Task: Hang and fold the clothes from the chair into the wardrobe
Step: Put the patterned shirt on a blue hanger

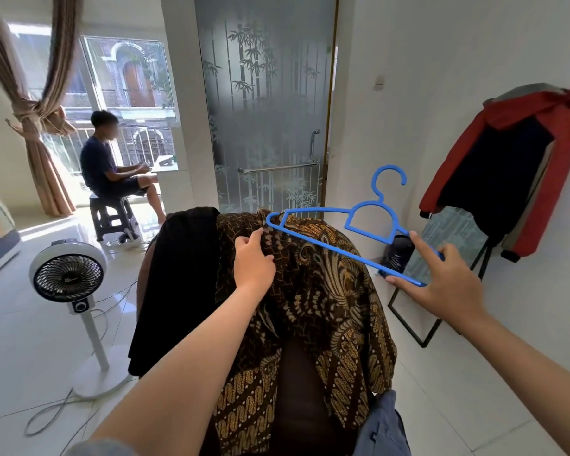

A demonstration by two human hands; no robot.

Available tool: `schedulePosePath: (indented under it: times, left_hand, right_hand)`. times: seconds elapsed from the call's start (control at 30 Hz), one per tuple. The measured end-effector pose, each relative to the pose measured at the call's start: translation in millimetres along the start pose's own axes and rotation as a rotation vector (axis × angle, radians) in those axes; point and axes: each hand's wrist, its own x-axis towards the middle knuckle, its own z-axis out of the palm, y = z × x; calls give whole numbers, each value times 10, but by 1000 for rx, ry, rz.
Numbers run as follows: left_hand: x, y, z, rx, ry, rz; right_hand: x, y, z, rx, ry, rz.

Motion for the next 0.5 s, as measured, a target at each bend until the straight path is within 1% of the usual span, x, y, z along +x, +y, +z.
schedulePosePath:
  times: [0.17, 0.3, 0.5]
  left_hand:
    - [14, -103, 79, 12, 4, 25]
    - [-141, -338, 34, 38, -30, 57]
    - [-424, -776, -108, 113, -85, 32]
  right_hand:
    - [6, 90, 8, -36, -13, -13]
    - [-1, 63, 77, -29, -34, -25]
    - [38, -37, 214, -13, -83, -67]
